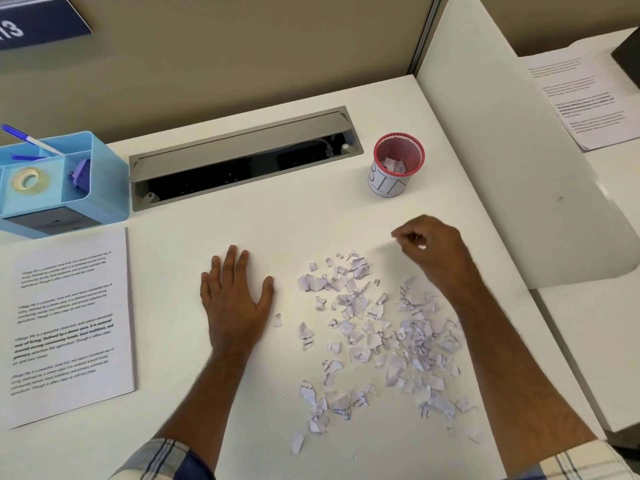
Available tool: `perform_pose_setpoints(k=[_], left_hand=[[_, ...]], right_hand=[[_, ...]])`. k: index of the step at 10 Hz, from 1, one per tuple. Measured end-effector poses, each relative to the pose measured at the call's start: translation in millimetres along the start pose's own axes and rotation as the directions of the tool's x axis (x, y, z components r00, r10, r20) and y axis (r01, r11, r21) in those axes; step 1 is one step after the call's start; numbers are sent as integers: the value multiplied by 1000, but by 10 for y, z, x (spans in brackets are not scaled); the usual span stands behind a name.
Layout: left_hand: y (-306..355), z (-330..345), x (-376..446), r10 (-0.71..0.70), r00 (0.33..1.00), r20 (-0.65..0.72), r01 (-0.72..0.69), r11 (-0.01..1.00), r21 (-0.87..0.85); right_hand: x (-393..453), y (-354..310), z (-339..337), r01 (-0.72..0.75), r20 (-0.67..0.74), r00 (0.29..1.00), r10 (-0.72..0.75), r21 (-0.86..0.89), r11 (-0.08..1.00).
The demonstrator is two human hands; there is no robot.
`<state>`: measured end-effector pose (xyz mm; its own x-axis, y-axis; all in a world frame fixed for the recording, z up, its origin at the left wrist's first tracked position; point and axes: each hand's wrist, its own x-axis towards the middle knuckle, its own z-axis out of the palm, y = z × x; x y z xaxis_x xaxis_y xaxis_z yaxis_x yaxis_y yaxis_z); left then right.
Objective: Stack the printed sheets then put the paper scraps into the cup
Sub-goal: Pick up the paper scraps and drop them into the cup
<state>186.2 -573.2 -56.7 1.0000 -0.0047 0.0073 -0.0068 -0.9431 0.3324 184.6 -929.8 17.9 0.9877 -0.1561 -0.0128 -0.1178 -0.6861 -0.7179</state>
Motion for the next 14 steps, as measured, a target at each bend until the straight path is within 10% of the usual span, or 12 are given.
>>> perform_pose_setpoints(k=[8,14], left_hand=[[7,-5,-2,-6,1000,9,6,1000,19],[7,10,-10,-8,1000,-3,8,1000,12]], right_hand=[[1068,-234,-210,78,-224,969,-101,-107,991],[-541,680,-145,-70,185,979,91,-118,991]])
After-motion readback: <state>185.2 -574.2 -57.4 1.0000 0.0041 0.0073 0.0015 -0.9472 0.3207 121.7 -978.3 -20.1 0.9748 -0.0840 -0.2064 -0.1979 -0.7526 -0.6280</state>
